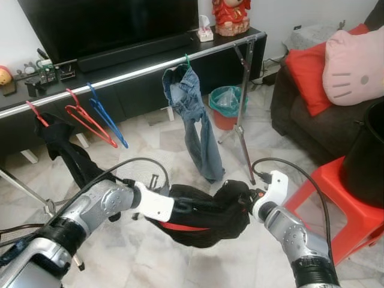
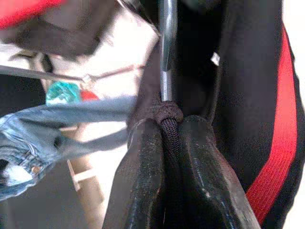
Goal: Hang hanger
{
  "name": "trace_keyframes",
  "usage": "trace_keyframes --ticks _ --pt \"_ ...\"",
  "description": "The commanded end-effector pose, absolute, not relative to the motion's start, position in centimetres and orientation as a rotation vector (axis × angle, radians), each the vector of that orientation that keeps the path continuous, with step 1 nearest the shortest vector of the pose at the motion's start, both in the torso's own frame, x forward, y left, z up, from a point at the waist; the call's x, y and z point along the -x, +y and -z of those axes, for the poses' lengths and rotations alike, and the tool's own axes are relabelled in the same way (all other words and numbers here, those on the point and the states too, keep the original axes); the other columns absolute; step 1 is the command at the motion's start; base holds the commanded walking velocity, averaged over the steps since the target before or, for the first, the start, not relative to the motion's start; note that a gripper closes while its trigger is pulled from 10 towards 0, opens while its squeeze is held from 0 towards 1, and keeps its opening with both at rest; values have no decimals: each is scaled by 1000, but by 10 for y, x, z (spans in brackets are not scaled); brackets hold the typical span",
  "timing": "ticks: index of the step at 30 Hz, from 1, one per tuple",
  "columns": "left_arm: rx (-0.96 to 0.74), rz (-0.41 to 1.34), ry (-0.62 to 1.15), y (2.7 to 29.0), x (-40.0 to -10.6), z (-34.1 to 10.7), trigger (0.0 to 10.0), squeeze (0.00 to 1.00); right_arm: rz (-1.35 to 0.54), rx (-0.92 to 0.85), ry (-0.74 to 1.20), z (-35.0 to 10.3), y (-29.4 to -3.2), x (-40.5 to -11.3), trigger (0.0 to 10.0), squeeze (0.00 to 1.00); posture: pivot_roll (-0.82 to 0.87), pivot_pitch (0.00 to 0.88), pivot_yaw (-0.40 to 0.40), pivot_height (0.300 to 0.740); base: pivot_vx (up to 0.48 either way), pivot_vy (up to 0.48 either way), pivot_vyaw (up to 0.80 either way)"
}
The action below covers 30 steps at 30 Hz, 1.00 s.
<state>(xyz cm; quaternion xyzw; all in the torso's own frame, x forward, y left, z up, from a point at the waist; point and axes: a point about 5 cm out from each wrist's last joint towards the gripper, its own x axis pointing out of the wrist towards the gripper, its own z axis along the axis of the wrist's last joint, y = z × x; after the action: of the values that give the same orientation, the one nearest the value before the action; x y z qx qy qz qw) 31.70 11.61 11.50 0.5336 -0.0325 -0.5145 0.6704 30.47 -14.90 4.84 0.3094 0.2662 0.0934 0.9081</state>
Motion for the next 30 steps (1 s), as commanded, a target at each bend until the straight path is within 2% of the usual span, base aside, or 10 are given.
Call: trace_keyframes --ticks 1,3,10,15,19,23,30 --pt "-1092 1148 -119 113 -317 -128 10000 0 -207 -687 540 -52 -143 -304 10000 0 76 31 93 740 0 0 0" --pt "-1011 1181 -124 108 -314 -132 10000 0 -224 -728 531 -54 -136 -304 10000 0 75 32 93 740 0 0 0" --pt "-1041 1259 -87 105 -308 -127 10000 0 -238 -820 464 -69 -128 -312 10000 0 75 32 95 740 0 0 0" --pt "-1034 1336 -26 105 -298 -116 10000 0 -239 -879 343 -96 -126 -328 10000 0 70 32 95 740 0 0 0" --pt "-1018 1341 -24 104 -296 -118 10000 0 -229 -908 319 -102 -127 -334 10000 0 75 31 93 740 0 0 0" --pt "-976 1316 -54 100 -298 -124 10000 0 -259 -937 326 -107 -117 -337 10000 0 75 31 89 740 0 0 0" --pt "-981 1234 -82 97 -306 -131 10000 0 -227 -937 367 -98 -114 -331 10000 0 71 30 89 740 0 0 0"
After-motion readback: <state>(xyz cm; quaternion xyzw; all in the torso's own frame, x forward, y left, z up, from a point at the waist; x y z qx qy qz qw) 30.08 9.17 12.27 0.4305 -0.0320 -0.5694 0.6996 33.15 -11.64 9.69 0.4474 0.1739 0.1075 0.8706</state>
